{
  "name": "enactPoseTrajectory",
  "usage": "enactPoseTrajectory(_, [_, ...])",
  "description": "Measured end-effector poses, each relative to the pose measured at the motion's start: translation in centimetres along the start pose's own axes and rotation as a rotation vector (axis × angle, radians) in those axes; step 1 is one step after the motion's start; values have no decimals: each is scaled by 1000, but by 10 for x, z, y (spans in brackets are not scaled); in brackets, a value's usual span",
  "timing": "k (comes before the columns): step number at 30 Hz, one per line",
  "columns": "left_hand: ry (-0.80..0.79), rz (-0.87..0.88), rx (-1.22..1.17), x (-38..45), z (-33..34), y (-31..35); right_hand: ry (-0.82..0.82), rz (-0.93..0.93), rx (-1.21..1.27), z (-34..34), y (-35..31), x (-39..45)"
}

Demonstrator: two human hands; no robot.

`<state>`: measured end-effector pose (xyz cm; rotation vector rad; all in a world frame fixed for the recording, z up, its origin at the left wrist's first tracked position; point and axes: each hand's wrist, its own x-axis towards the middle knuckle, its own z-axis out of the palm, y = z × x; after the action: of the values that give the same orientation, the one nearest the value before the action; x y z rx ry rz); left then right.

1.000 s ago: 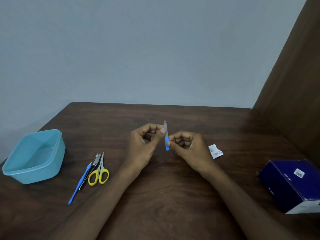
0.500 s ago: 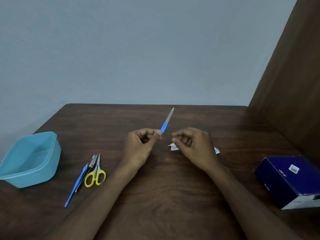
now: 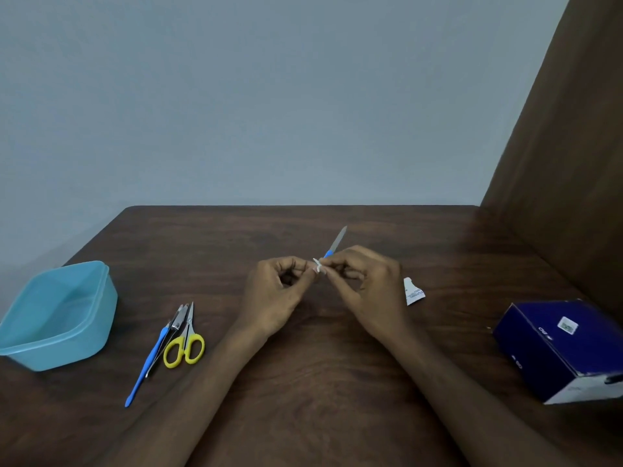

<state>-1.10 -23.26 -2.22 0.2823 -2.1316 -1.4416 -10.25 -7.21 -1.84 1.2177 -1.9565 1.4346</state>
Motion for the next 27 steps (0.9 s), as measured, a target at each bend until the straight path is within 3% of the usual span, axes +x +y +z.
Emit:
enactPoseTrajectory(4, [13,13,32,0,1,0,61,-30,-87,-4,5,4])
enactPoseTrajectory(8, [-12,43,77,-1,0,0,-2,-65,-116,-2,4,1])
enactPoseTrajectory(12, [-25,64,121,-1,1,-1,102,14,-131,-6,10,6])
enactPoseTrajectory(17, [-34,84,132,-1,0,3,-10,-40,-91,-5,1,2])
enactPoseTrajectory(22, [-49,82,149,-2,0,3,139,212,10,-6,13,9])
enactPoseTrajectory(27, [-80,72,148,-2,1,1,102,376,219,-3,12,8])
